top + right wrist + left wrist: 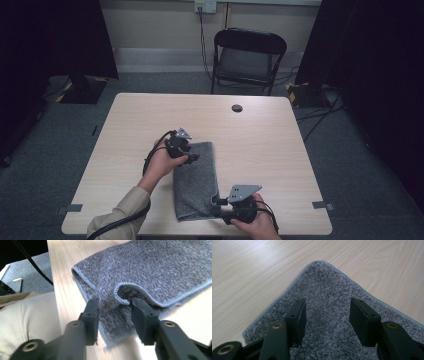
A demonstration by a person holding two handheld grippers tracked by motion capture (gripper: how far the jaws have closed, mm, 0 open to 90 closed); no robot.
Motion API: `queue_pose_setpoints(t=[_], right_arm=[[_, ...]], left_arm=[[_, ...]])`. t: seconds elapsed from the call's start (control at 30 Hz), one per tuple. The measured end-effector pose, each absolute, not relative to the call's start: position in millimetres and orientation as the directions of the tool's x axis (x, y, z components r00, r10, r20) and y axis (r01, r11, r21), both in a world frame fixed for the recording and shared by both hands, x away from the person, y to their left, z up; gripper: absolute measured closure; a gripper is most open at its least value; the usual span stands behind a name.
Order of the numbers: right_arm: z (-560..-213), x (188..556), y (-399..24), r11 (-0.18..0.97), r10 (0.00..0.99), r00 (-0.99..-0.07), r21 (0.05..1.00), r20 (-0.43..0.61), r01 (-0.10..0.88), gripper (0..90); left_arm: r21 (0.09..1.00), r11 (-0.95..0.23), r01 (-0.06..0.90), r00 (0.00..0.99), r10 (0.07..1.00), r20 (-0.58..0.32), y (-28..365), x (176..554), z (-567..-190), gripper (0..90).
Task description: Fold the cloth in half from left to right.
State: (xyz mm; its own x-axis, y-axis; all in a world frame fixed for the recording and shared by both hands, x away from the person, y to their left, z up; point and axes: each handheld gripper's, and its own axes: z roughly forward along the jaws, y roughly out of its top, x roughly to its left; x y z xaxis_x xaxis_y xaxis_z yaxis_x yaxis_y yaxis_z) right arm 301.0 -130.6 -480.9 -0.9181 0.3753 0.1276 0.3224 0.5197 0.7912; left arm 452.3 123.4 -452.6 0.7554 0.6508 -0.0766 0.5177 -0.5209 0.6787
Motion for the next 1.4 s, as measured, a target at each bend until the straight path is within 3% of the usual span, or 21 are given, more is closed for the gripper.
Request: queue_pose_setpoints(t=[0.17, 0.47, 0.93, 1.17, 1.4], right_arm=[[-480.0, 299.4, -142.7, 0.524, 0.395, -0.911, 0.784, 0.122, 0.332, 46.9], [-476.3, 307.3, -154.8, 0.519, 0.443, -0.893, 0.789, 0.08, 0.328, 37.4], [-487.9, 321.2, -146.6, 0.545, 0.448, -0.892, 0.772, 0.061, 0.327, 32.8], [-496.4, 326.3, -141.9, 0.559, 0.451, -0.89, 0.757, 0.066, 0.339, 31.3], [-498.8, 333.5, -135.0, 0.569, 0.463, -0.885, 0.754, 0.036, 0.328, 28.1]], left_arm=[[0.676, -0.521, 0.521, 0.754, 0.652, -0.08, 129.7, 442.9, -458.0, 44.3], [0.696, -0.516, 0.499, 0.769, 0.634, -0.08, 136.1, 424.1, -456.6, 40.8], [0.682, -0.543, 0.49, 0.793, 0.603, -0.09, 143.7, 398.1, -477.6, 31.1], [0.678, -0.566, 0.469, 0.808, 0.584, -0.071, 144.1, 396.6, -487.6, 25.3], [0.697, -0.563, 0.444, 0.813, 0.581, -0.049, 142.0, 409.9, -491.2, 25.1]])
